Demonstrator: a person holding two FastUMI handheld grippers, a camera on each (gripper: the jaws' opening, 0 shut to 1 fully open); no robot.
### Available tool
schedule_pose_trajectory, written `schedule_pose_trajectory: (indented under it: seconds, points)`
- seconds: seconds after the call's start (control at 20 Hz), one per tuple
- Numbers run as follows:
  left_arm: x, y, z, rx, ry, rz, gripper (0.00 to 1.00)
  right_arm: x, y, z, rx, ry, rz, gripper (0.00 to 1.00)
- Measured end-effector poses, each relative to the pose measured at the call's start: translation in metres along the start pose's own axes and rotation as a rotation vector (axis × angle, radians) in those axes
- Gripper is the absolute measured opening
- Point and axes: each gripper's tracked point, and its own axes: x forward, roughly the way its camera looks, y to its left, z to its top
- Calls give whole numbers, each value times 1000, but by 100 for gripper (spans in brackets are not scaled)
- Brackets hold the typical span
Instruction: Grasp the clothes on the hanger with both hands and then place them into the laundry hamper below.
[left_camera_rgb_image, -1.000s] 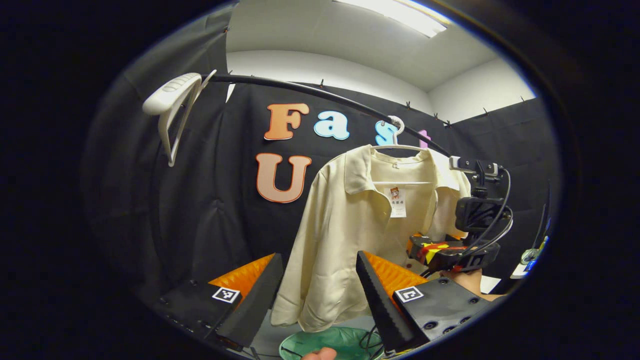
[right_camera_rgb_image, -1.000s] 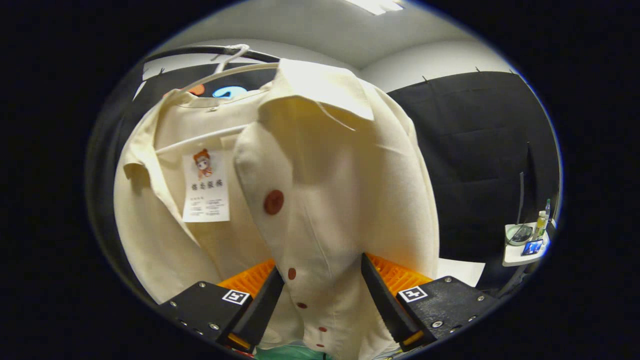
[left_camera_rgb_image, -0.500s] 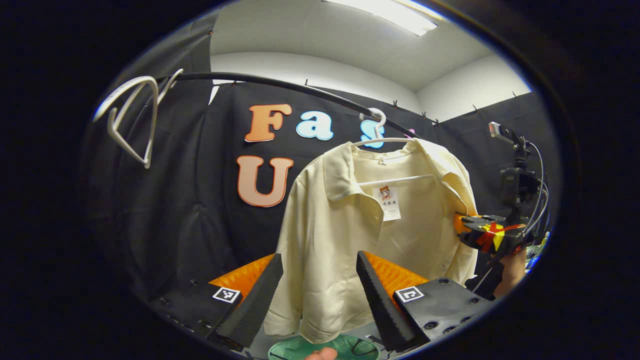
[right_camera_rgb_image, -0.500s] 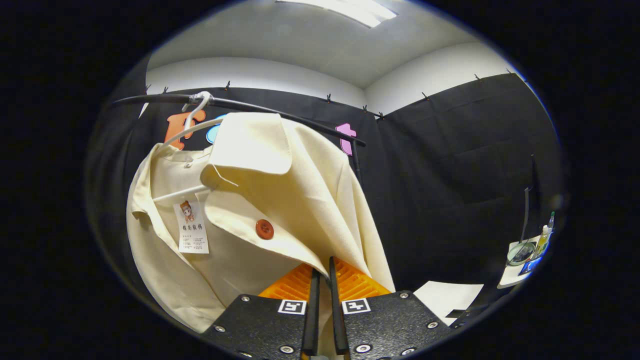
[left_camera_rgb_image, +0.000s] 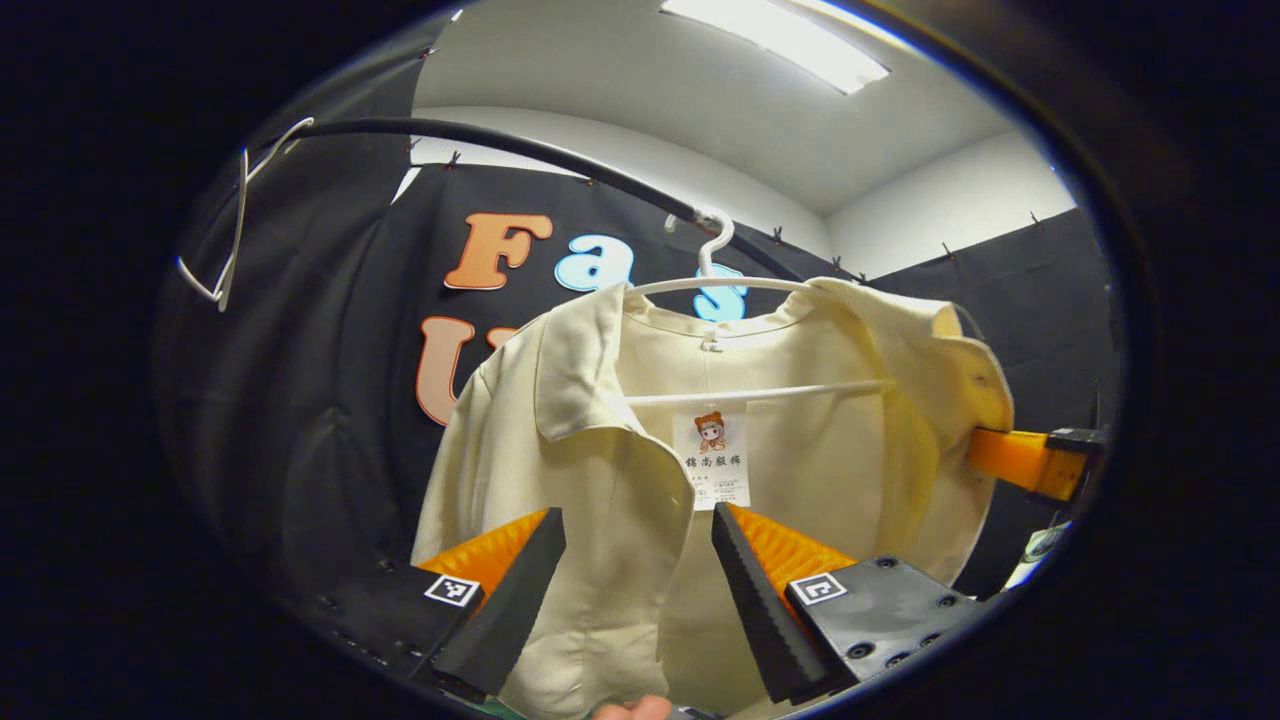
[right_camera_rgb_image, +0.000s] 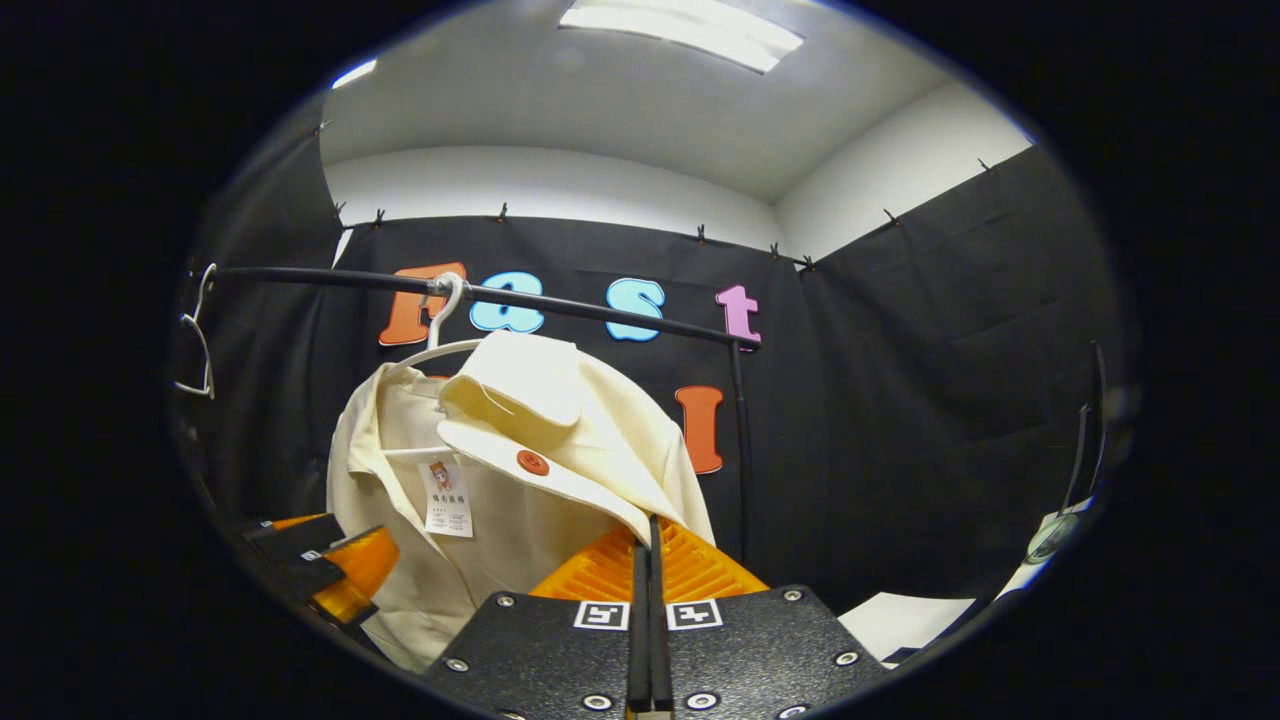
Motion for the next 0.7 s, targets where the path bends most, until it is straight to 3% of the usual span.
schedule_pose_trajectory:
  seconds: [0.25,0.55,0.7]
  points:
    - [32,-15,-33,-36,14,43,97,-3,-3,2,-31,-1,32,0]
    - [48,70,-28,261,-72,378,95,-4,-13,8,-36,-14,38,0]
    - [45,104,-11,448,-100,499,95,0,-22,11,-39,-30,24,0]
